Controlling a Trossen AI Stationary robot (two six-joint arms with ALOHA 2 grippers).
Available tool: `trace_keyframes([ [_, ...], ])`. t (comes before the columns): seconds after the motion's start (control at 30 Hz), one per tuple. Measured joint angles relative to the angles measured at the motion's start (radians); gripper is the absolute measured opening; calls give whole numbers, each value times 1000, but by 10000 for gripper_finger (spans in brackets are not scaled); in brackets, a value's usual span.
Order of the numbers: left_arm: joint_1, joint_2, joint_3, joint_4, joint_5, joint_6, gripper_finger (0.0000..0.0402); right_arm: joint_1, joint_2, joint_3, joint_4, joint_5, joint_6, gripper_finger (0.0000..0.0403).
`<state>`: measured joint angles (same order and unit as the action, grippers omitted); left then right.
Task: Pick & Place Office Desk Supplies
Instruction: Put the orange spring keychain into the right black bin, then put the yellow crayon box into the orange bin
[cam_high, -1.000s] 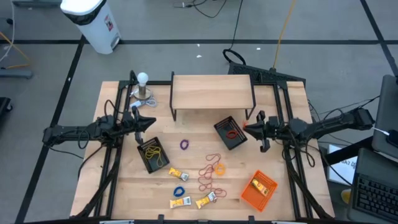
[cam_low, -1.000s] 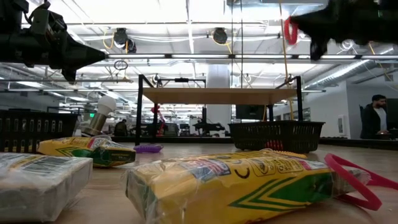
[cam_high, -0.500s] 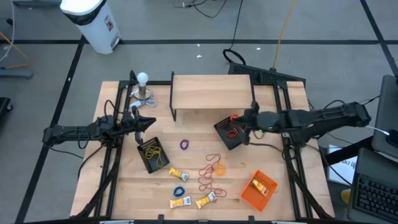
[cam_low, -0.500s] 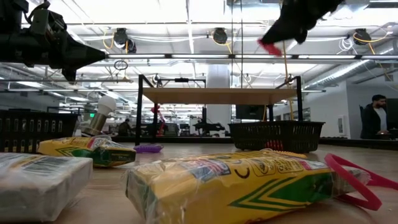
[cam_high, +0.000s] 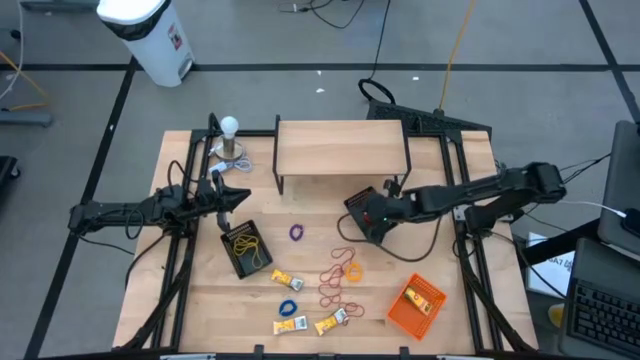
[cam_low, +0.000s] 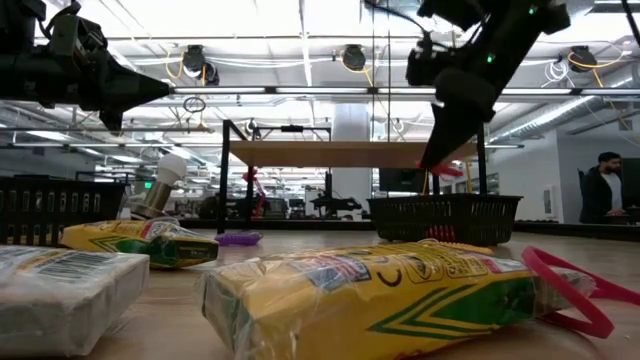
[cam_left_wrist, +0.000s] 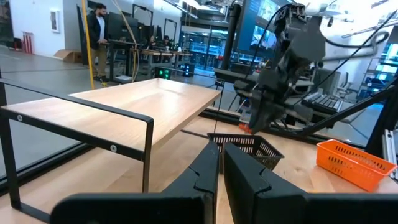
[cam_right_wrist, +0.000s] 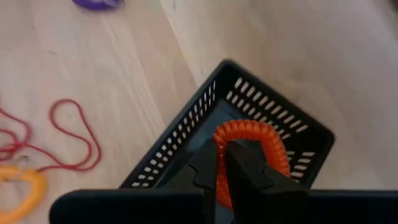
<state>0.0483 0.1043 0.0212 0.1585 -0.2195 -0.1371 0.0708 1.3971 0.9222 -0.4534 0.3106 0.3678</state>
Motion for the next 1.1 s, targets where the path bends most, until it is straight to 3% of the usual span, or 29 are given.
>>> trace_keyframes([
  [0.27, 0, 0, 0, -1, 0, 0, 24, -6, 132, 0, 12, -53, 10, 11],
  [0.43, 0, 0, 0, -6, 0, 0, 24, -13, 140, 0, 19, -52, 11, 21],
  [0.77, 0, 0, 0, -8, 0, 0, 24, -14, 127, -1, 23, -51, 9, 139],
  [0.93, 0, 0, 0, -8, 1, -2, 24, -18, 14, 3, 21, -78, -11, 166],
  [1.1, 0, 0, 1, 26, 9, -13, 24, 1, -167, -1, 171, -45, -92, 148],
])
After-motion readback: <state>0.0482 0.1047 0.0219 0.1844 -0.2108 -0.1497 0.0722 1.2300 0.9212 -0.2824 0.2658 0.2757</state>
